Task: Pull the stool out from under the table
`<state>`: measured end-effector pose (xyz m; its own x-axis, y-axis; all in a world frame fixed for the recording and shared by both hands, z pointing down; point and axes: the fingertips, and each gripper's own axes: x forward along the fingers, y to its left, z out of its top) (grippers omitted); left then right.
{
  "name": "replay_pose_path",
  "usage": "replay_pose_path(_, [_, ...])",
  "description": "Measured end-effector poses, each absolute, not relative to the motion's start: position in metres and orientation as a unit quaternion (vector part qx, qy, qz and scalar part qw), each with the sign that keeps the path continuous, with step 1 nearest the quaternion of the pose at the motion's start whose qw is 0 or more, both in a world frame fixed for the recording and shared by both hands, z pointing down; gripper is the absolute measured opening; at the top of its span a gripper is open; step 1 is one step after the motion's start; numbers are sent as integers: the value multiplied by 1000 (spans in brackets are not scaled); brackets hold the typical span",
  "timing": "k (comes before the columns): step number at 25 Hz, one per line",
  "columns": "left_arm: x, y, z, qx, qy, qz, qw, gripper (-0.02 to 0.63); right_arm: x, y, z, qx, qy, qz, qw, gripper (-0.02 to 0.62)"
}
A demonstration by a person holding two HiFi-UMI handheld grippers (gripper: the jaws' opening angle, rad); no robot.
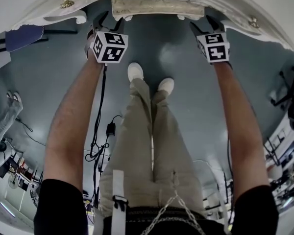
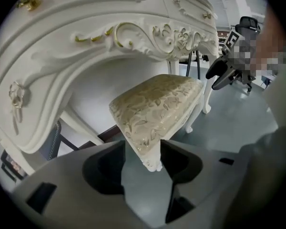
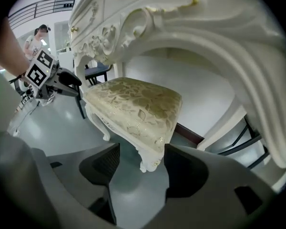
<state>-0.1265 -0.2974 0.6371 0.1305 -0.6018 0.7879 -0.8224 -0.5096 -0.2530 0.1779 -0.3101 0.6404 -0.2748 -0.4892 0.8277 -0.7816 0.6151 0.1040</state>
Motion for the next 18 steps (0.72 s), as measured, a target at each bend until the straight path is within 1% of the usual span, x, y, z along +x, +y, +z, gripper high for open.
replay_pose_path(6, [-123, -315, 651, 741, -466, 466, 129, 225, 189, -337, 655, 405, -765, 151, 477, 279])
replay_pose_path(11, [-126, -319, 659, 749, -451, 465, 136, 232, 177, -346, 664, 381, -769, 128, 496, 279])
replay_pose_path(15, [-124, -315, 665, 753, -416, 494, 129, 232, 173, -349, 664, 398, -764, 153, 484, 278])
replay_pose_path(18, [-128, -306, 675, 749, -397, 511, 144, 242, 162, -332, 665, 379, -769, 162, 489, 278])
